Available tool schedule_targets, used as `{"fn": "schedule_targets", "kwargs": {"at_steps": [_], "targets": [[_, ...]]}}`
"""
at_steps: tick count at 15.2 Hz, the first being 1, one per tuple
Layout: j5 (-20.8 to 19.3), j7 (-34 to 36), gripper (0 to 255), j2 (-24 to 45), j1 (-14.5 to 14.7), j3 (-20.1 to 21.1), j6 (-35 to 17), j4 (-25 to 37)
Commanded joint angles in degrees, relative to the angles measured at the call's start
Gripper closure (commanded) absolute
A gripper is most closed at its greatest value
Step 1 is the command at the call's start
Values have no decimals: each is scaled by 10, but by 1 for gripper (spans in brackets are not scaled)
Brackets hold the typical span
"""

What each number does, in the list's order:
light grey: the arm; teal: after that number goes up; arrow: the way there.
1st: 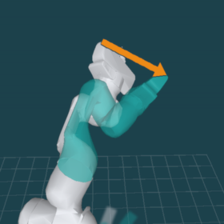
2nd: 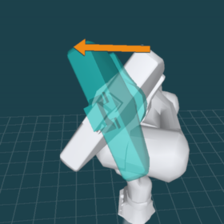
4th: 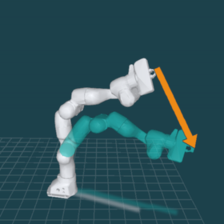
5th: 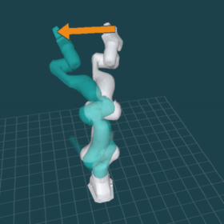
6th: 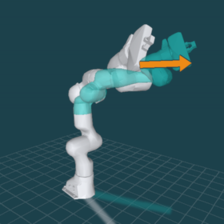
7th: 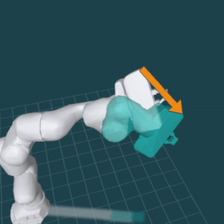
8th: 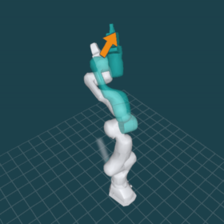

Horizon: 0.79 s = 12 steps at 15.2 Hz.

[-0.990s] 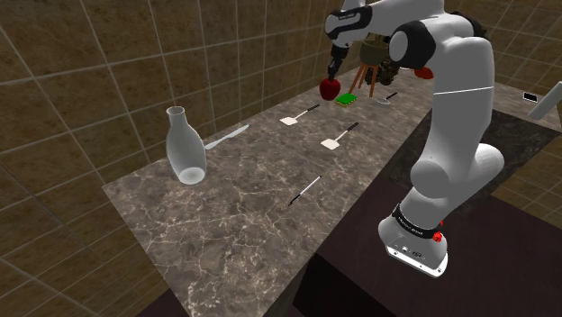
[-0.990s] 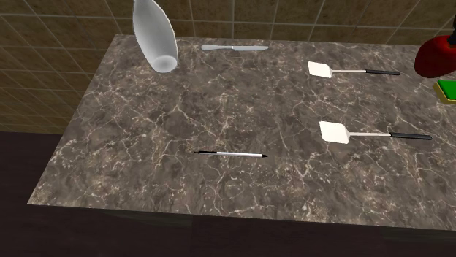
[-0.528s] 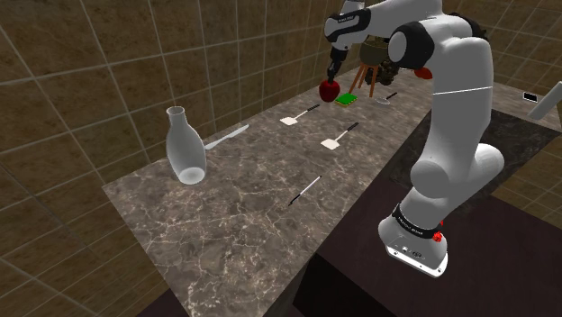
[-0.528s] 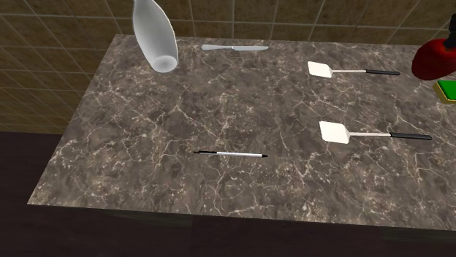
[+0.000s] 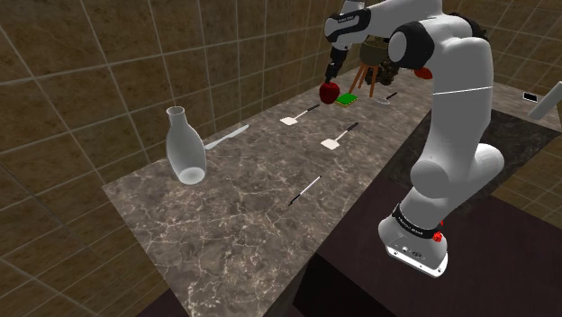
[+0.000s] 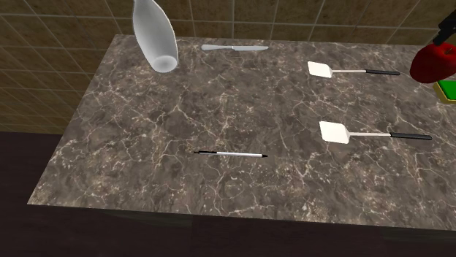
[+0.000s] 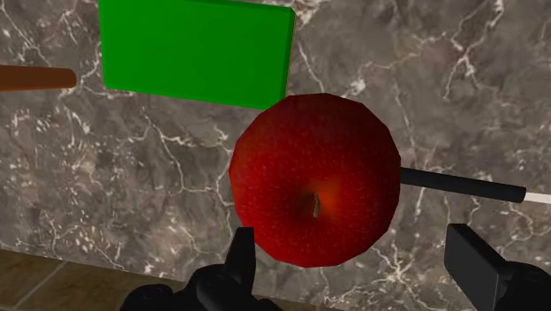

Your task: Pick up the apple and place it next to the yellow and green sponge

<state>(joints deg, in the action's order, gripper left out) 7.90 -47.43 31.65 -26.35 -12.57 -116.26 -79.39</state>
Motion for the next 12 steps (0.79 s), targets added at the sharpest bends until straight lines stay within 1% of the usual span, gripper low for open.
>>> {"fn": "schedule_targets", "kwargs": {"at_steps": [1,4,12], "targets": [[-2,1,0,-7,0,-1,15,8],[-6,4,0,-23,0,-3,59,37],[-6,4,0,-23,0,-3,59,37]]}}
